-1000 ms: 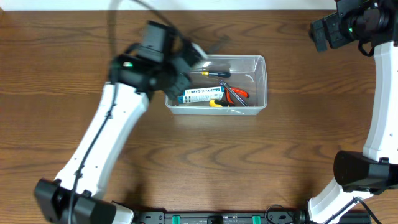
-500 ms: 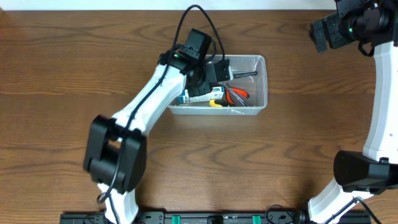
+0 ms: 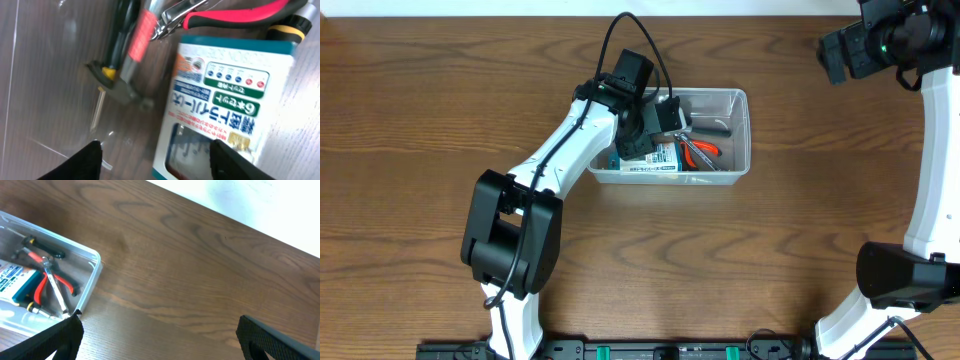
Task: Pack container
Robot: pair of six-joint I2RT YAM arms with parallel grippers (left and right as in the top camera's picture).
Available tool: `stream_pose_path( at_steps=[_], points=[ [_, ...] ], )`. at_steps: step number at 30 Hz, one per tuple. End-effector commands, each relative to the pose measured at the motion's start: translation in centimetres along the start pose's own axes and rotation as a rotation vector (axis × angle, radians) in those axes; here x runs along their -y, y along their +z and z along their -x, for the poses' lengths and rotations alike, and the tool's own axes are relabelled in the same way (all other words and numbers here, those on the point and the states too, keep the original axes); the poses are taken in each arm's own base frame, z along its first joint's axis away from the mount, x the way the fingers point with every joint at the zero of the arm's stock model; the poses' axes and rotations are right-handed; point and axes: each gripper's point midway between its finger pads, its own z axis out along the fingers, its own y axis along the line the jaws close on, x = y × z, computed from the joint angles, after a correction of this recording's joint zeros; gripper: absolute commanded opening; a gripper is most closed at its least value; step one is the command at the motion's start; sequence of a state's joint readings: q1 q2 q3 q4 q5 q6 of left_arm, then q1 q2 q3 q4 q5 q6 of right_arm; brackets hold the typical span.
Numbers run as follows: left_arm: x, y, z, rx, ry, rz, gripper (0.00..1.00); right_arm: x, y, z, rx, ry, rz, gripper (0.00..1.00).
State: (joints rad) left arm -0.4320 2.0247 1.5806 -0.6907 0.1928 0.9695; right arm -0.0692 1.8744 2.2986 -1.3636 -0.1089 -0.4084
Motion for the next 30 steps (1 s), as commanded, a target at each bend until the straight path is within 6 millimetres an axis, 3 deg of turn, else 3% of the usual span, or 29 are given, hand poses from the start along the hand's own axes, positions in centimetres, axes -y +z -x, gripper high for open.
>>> stream_pose_path(
  at_steps=[1, 5, 8, 10, 15, 16, 22, 26, 30],
  points=[
    [0.0, 0.3, -0.3, -0.002, -0.010, -0.009, 0.61, 0.0, 0.2, 0.0, -0.002, 0.014, 0.007, 0.99],
    [-0.3, 0.1, -0.2, -0.003, -0.060, 0.004, 0.63, 0.0, 0.2, -0.1, -0.002, 0.014, 0.007, 0.99],
    [-1.6, -1.4, 0.1, 0.001, -0.190, 0.061, 0.71, -0.2, 0.2, -0.1, -0.003, 0.014, 0.016, 0.99],
    [-3.0, -3.3, 0.5, 0.026, -0.290, 0.114, 0.77, -0.6, 0.2, 0.1, 0.009, 0.014, 0.041, 0.99],
    [-6.2, -10.8, 0.3, 0.137, -0.530, 0.230, 0.91, -1.9, 0.0, 1.9, 0.095, 0.007, 0.126, 0.99],
    [-6.8, -12.6, -0.4, 0.157, -0.585, 0.256, 0.97, -1.8, -0.1, 2.6, 0.125, 0.002, 0.123, 0.99],
    [-9.3, -20.9, -6.6, 0.234, -0.892, 0.394, 0.98, 2.3, 0.0, 6.3, 0.258, 0.164, -0.056, 0.99],
    [-10.1, -24.2, -11.4, 0.238, -1.044, 0.469, 0.98, 3.1, 0.6, 5.2, 0.207, 0.176, -0.105, 0.99],
    [-8.8, -25.3, -14.3, 0.184, -1.118, 0.467, 0.98, 2.9, -0.2, 4.1, 0.176, 0.233, -0.100, 0.99]
  ],
)
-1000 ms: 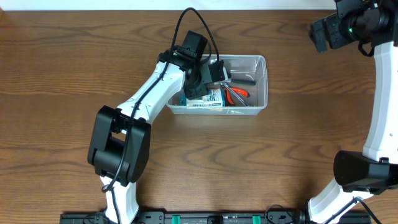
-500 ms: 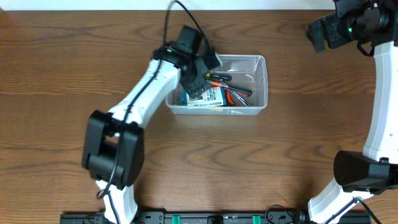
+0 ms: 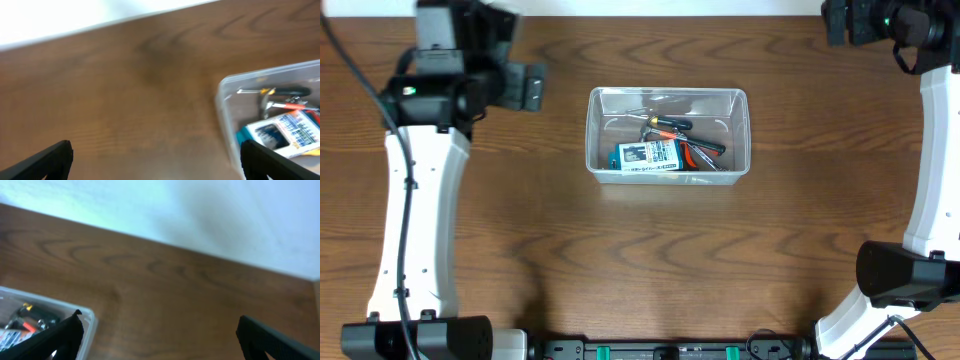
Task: Pack container
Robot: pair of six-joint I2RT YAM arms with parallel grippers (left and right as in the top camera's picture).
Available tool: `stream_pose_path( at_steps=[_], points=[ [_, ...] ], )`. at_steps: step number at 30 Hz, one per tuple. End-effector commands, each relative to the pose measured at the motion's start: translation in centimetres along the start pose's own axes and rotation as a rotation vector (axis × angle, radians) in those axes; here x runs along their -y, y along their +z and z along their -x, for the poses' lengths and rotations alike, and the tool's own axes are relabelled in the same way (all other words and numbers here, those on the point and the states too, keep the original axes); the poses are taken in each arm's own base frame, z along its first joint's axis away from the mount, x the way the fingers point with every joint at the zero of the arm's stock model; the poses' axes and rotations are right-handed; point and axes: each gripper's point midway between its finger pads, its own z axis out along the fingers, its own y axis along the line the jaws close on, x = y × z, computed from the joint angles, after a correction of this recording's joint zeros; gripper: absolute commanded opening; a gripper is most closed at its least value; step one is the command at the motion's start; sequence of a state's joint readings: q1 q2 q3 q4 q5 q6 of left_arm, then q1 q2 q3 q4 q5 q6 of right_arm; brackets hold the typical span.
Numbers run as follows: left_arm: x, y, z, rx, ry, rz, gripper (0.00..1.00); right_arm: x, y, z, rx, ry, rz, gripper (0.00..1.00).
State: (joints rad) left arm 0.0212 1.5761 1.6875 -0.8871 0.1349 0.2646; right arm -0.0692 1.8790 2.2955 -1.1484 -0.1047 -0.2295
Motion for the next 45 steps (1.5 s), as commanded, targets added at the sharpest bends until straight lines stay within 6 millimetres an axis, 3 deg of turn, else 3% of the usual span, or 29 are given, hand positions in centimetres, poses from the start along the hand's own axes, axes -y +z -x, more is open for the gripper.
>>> stream_pose_path(
  at_steps=[1, 5, 9, 12, 15, 19, 22, 25, 28, 33, 38, 45],
  points=[
    [-1.1, -0.9, -1.5, -0.044, -0.076, 0.024, 0.98, 1.1, -0.6, -0.5, -0.018, 0.088, -0.052, 0.99],
    [-1.0, -2.2, -2.9, -0.065, -0.078, 0.046, 0.98, 1.7, -4.2, -1.7, -0.044, 0.109, -0.124, 0.99],
    [1.0, -4.3, -3.0, 0.013, -0.038, 0.029, 0.98, 1.2, -7.8, -2.6, -0.041, 0.121, -0.131, 0.99],
    [2.8, -6.2, -3.8, 0.077, -0.001, 0.012, 0.98, 0.4, -9.6, -3.7, -0.031, 0.119, -0.125, 0.99],
    [4.5, -8.0, -5.3, 0.157, 0.033, -0.007, 0.98, -0.5, -10.5, -6.0, -0.043, 0.115, -0.117, 0.99],
    [6.1, -9.6, -8.6, 0.255, 0.083, -0.017, 0.98, -2.2, -10.1, -10.6, -0.046, 0.131, -0.096, 0.99],
    [6.3, -9.8, -11.7, 0.308, 0.103, 0.016, 0.98, -3.7, -9.5, -14.5, -0.009, 0.135, -0.083, 0.99],
    [5.1, -9.1, -15.1, 0.334, 0.093, 0.110, 0.98, -4.7, -8.8, -18.8, 0.027, 0.158, -0.083, 0.99],
    [4.4, -8.8, -17.0, 0.367, 0.080, 0.161, 0.98, -5.2, -8.1, -21.6, 0.069, 0.156, -0.089, 0.99],
    [4.5, -8.8, -18.3, 0.394, 0.077, 0.164, 0.98, -5.8, -7.2, -24.9, 0.064, 0.156, -0.087, 0.99],
    [4.5, -8.3, -19.5, 0.339, 0.084, 0.158, 0.98, -6.5, -6.2, -28.5, -0.056, 0.160, -0.073, 0.99],
    [4.7, -7.6, -21.4, 0.255, 0.094, 0.150, 0.98, -7.3, -6.5, -32.6, -0.224, 0.165, -0.052, 0.99]
  ],
)
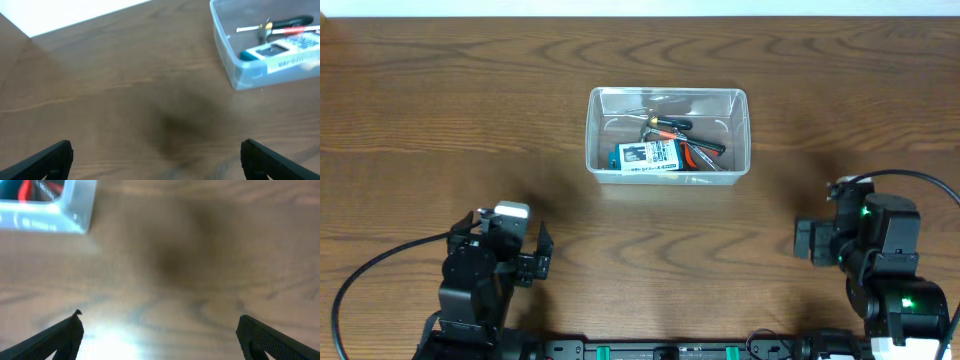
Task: Pack container
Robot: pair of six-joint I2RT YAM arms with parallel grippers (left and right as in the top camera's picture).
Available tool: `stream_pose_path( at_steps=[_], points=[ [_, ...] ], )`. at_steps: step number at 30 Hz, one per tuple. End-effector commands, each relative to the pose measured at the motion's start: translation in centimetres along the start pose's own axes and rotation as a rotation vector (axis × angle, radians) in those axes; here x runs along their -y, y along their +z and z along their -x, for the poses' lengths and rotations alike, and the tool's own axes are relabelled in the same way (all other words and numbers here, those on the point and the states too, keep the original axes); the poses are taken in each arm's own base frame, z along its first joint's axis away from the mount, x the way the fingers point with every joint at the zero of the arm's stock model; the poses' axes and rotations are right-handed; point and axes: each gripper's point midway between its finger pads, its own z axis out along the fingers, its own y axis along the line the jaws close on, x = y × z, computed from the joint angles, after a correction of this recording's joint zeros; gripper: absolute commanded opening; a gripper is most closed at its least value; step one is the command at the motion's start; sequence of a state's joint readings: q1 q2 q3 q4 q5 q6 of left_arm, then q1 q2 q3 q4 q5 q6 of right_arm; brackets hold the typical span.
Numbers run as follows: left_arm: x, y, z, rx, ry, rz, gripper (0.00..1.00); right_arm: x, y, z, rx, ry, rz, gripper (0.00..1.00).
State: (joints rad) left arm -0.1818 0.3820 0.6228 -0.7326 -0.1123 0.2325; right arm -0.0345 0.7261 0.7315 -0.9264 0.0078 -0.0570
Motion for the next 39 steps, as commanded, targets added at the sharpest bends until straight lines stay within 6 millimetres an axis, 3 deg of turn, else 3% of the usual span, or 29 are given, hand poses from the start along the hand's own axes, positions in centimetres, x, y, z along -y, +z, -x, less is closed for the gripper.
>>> stream_pose_path(
  at_steps=[1, 5, 17, 22, 30, 35, 39],
  points=[
    [0.0, -0.1, -0.6, -0.024, 0.008, 0.004, 0.98, -0.3, 0.1, -0.9, -0.037, 0.007, 0.008, 0.99],
    [0.1, -0.1, -1.3, -0.049, 0.013, 0.000, 0.98, -0.3, 0.1, -1.7, -0.067, 0.007, 0.009, 0.99],
    [0.1, -0.1, -1.3, -0.049, 0.013, 0.000, 0.98, -0.3, -0.7, -1.3, -0.022, 0.008, 0.007, 0.99],
    [0.1, -0.1, -1.3, -0.049, 0.013, 0.000, 0.98, 0.9, -3.7, -0.5, 0.135, 0.002, -0.072, 0.99],
    [0.1, -0.1, -1.3, -0.049, 0.013, 0.000, 0.98, 1.1, -8.9, -1.0, 0.401, 0.002, -0.091, 0.99],
    [0.1, -0.1, -1.3, -0.049, 0.013, 0.000, 0.98, 1.2, -10.7, 1.0, 0.582, 0.016, -0.092, 0.99],
    [0.1, -0.1, -1.3, -0.049, 0.013, 0.000, 0.98, 0.6, -8.8, 4.1, 0.727, -0.008, -0.079, 0.99]
  ],
)
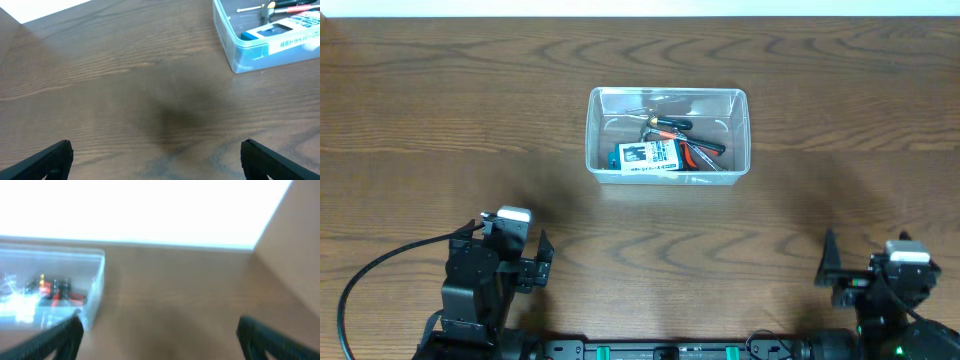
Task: Pack container
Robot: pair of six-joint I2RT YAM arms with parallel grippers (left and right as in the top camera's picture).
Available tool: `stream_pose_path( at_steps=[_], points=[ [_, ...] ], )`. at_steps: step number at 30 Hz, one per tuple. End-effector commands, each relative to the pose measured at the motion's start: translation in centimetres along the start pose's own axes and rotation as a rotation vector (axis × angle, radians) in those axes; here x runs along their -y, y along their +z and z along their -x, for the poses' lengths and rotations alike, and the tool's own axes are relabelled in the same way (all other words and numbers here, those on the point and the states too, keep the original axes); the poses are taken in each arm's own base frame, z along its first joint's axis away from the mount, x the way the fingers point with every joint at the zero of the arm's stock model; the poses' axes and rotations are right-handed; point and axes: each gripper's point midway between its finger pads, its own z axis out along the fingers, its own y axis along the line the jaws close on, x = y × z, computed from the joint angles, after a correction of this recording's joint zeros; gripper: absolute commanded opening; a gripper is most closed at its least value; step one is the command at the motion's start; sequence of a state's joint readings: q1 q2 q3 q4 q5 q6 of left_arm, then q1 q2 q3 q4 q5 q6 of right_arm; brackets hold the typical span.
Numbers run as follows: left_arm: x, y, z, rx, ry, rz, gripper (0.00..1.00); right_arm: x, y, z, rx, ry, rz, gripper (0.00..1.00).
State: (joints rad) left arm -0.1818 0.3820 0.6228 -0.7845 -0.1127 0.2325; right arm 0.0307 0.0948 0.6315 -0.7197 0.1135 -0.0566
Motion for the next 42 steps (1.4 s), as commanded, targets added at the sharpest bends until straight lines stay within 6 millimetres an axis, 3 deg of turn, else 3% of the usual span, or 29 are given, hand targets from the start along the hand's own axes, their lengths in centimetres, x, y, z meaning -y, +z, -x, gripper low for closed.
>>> stream_pose_path(
  at_steps=[1, 5, 9, 17, 27, 42],
  points=[
    [-0.1, -0.1, 0.0, 0.002, 0.004, 0.008, 0.98, -0.9, 3.1, -1.6, 0.040, -0.009, 0.020, 0.99],
    [-0.1, -0.1, 0.0, 0.002, 0.004, 0.008, 0.98, -2.6, 6.2, -1.6, 0.237, 0.012, 0.067, 0.99],
    [-0.1, -0.1, 0.0, 0.002, 0.004, 0.008, 0.98, -2.8, 7.3, -3.0, 0.340, 0.029, 0.045, 0.99],
    [-0.1, -0.1, 0.0, 0.002, 0.004, 0.008, 0.98, -2.1, 8.5, -9.3, 0.130, 0.011, -0.007, 0.99],
    [-0.1, -0.1, 0.0, 0.002, 0.004, 0.008, 0.98, -4.5, 8.4, -9.8, 0.118, -0.039, 0.135, 0.99],
    [-0.1, -0.1, 0.0, 0.002, 0.004, 0.008, 0.98, -4.3, 8.4, -9.7, 0.121, -0.036, 0.130, 0.99]
  ],
)
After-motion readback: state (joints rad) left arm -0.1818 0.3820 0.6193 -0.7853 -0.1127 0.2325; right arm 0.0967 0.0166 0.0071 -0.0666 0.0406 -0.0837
